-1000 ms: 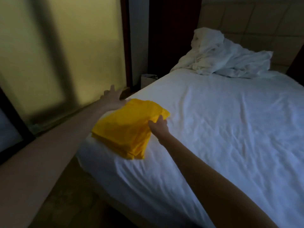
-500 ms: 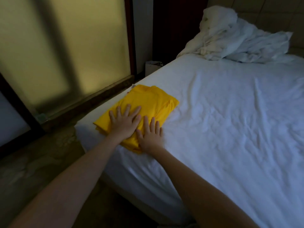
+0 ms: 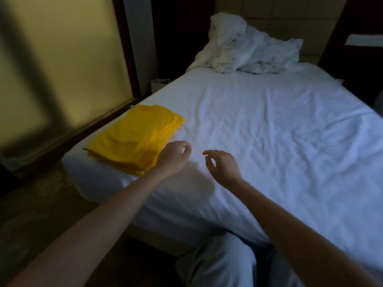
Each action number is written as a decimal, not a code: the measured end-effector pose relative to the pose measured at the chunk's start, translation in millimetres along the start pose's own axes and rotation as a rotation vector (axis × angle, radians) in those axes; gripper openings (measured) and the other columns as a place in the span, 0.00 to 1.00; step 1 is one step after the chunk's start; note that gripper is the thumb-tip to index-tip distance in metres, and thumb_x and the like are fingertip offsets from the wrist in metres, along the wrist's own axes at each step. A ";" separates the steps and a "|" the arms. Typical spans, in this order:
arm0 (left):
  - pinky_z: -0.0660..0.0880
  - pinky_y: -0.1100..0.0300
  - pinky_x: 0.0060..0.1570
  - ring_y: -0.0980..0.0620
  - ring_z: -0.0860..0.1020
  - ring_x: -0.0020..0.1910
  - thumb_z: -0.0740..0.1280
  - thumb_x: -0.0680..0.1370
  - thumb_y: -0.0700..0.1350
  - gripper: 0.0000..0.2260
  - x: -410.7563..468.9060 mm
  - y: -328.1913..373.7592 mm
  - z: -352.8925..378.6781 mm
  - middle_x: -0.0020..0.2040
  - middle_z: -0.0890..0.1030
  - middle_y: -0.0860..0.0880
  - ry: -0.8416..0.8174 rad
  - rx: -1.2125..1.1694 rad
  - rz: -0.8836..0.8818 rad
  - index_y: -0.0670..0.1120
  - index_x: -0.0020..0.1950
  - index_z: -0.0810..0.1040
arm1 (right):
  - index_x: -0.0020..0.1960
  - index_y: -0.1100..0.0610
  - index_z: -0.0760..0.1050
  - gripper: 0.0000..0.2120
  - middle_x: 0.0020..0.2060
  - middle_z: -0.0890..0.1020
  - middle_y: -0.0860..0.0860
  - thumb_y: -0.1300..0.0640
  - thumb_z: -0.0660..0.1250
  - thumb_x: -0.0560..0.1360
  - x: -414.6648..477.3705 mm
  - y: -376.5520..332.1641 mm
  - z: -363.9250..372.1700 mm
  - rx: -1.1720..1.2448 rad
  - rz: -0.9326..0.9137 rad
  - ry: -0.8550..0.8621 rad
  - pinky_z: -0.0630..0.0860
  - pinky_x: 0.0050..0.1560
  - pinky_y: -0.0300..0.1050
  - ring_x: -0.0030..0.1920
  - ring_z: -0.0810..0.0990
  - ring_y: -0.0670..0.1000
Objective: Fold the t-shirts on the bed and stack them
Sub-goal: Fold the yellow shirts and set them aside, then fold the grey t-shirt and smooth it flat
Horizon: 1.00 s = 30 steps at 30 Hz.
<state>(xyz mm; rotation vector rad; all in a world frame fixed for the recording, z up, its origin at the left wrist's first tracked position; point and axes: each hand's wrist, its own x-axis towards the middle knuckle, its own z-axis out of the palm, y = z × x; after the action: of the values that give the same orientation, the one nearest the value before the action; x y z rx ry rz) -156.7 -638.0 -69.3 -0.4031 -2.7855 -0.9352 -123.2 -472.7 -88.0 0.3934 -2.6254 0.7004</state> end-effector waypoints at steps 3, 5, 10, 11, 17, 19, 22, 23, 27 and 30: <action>0.72 0.56 0.49 0.47 0.78 0.53 0.59 0.79 0.46 0.10 -9.3 46.6 38.0 0.52 0.82 0.47 -0.074 -0.020 0.050 0.45 0.49 0.80 | 0.52 0.59 0.81 0.17 0.45 0.84 0.56 0.54 0.57 0.73 -32.9 37.3 -38.2 -0.050 0.076 0.053 0.74 0.49 0.49 0.45 0.82 0.60; 0.73 0.56 0.51 0.47 0.78 0.54 0.59 0.78 0.47 0.11 -13.2 79.4 63.6 0.52 0.82 0.48 -0.142 -0.039 0.089 0.45 0.49 0.80 | 0.52 0.58 0.81 0.18 0.46 0.85 0.55 0.53 0.56 0.73 -57.2 62.0 -64.1 -0.092 0.134 0.071 0.74 0.49 0.49 0.46 0.82 0.59; 0.74 0.54 0.52 0.46 0.78 0.53 0.58 0.79 0.47 0.12 -17.6 171.0 124.0 0.52 0.82 0.48 -0.284 -0.088 0.190 0.45 0.51 0.80 | 0.51 0.57 0.81 0.13 0.45 0.85 0.55 0.56 0.59 0.75 -120.9 125.6 -132.9 -0.184 0.264 0.143 0.74 0.48 0.49 0.45 0.82 0.58; 0.74 0.54 0.52 0.46 0.78 0.53 0.58 0.79 0.47 0.12 -18.6 191.2 137.5 0.52 0.82 0.47 -0.301 -0.100 0.213 0.45 0.51 0.80 | 0.51 0.57 0.81 0.11 0.45 0.85 0.54 0.57 0.61 0.76 -135.1 137.5 -146.6 -0.198 0.305 0.149 0.74 0.49 0.49 0.45 0.82 0.58; 0.73 0.55 0.53 0.45 0.77 0.55 0.59 0.79 0.45 0.11 -29.6 308.5 232.1 0.53 0.82 0.45 -0.442 -0.204 0.388 0.43 0.52 0.80 | 0.54 0.56 0.80 0.11 0.49 0.84 0.53 0.60 0.61 0.77 -219.7 197.4 -222.2 -0.232 0.604 0.253 0.71 0.50 0.45 0.48 0.80 0.56; 0.71 0.54 0.58 0.43 0.75 0.59 0.59 0.79 0.45 0.12 -34.5 343.3 259.6 0.56 0.81 0.44 -0.472 -0.225 0.435 0.43 0.57 0.79 | 0.54 0.56 0.80 0.11 0.49 0.83 0.54 0.60 0.61 0.77 -244.5 214.6 -242.5 -0.235 0.688 0.285 0.70 0.49 0.44 0.48 0.80 0.56; 0.67 0.53 0.62 0.41 0.72 0.63 0.53 0.78 0.51 0.21 -38.4 382.2 295.0 0.63 0.77 0.44 -0.494 -0.212 0.448 0.44 0.64 0.74 | 0.54 0.56 0.80 0.10 0.48 0.83 0.55 0.60 0.62 0.76 -277.9 237.8 -262.4 -0.247 0.790 0.363 0.69 0.45 0.44 0.47 0.80 0.57; 0.66 0.54 0.63 0.42 0.70 0.64 0.53 0.78 0.51 0.21 -39.8 390.3 305.1 0.64 0.76 0.45 -0.481 -0.190 0.442 0.45 0.66 0.73 | 0.54 0.57 0.80 0.10 0.47 0.83 0.56 0.61 0.63 0.76 -287.1 245.5 -267.6 -0.256 0.817 0.395 0.69 0.44 0.45 0.46 0.80 0.57; 0.62 0.54 0.62 0.47 0.67 0.67 0.55 0.81 0.50 0.15 -45.3 393.7 338.6 0.68 0.72 0.51 -0.303 0.007 0.551 0.51 0.66 0.72 | 0.50 0.59 0.81 0.12 0.45 0.83 0.58 0.58 0.61 0.74 -313.0 281.6 -288.0 -0.324 0.850 0.512 0.74 0.44 0.50 0.44 0.80 0.61; 0.61 0.55 0.63 0.51 0.66 0.68 0.54 0.81 0.51 0.15 -44.5 388.0 343.8 0.68 0.71 0.53 -0.266 0.026 0.567 0.52 0.65 0.72 | 0.55 0.60 0.79 0.14 0.50 0.81 0.59 0.58 0.60 0.74 -312.2 308.4 -309.3 -0.487 0.897 0.575 0.70 0.50 0.52 0.50 0.77 0.63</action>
<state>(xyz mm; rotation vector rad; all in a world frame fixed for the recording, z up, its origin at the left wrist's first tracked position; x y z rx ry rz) -22.0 -139.3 -132.2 -1.3089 -2.6418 -0.7451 133.3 -1.4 -106.1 -1.0204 -2.1934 0.2966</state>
